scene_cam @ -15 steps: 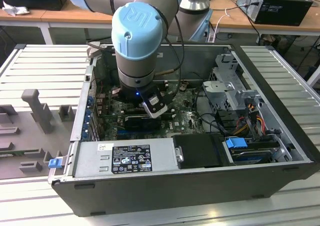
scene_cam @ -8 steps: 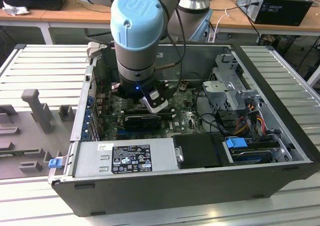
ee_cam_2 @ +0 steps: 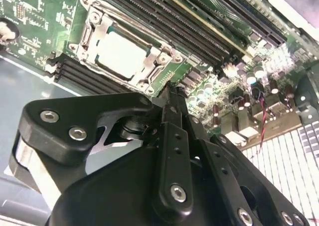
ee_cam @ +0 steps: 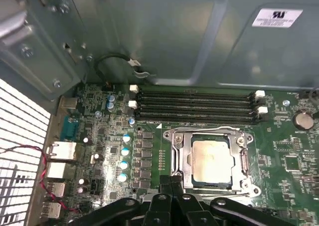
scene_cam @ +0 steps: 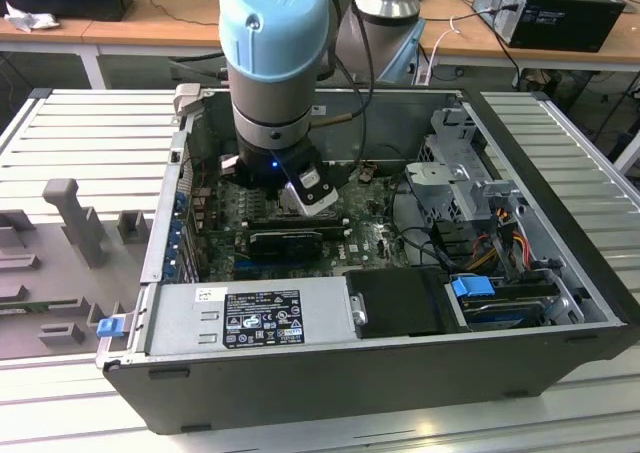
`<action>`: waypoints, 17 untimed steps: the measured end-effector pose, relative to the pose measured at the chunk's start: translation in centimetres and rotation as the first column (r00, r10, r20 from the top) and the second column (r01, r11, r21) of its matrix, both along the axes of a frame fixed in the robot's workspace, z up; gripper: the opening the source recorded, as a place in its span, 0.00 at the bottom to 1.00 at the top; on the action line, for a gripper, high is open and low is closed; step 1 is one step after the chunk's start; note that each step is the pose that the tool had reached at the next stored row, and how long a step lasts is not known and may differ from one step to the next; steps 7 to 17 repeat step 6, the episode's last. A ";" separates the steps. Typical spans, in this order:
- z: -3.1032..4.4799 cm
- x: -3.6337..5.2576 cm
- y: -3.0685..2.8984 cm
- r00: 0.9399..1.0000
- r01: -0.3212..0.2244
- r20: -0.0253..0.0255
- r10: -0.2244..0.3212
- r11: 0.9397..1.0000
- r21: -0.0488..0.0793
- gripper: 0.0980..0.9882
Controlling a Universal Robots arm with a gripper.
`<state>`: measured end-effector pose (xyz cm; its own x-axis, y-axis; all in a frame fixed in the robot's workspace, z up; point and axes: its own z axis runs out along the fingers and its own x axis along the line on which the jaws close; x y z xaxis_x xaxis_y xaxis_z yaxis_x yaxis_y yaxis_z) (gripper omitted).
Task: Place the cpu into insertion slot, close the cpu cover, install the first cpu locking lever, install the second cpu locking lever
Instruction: 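Install the second cpu locking lever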
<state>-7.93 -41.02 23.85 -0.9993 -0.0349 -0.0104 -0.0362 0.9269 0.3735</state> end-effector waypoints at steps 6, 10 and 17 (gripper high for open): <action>0.86 0.00 0.00 1.000 0.000 0.000 0.000 1.000 0.000 0.01; 0.86 0.00 0.00 1.000 0.000 0.000 0.000 1.000 0.000 0.01; 0.86 0.00 0.00 1.000 0.000 0.000 0.000 1.000 0.000 0.01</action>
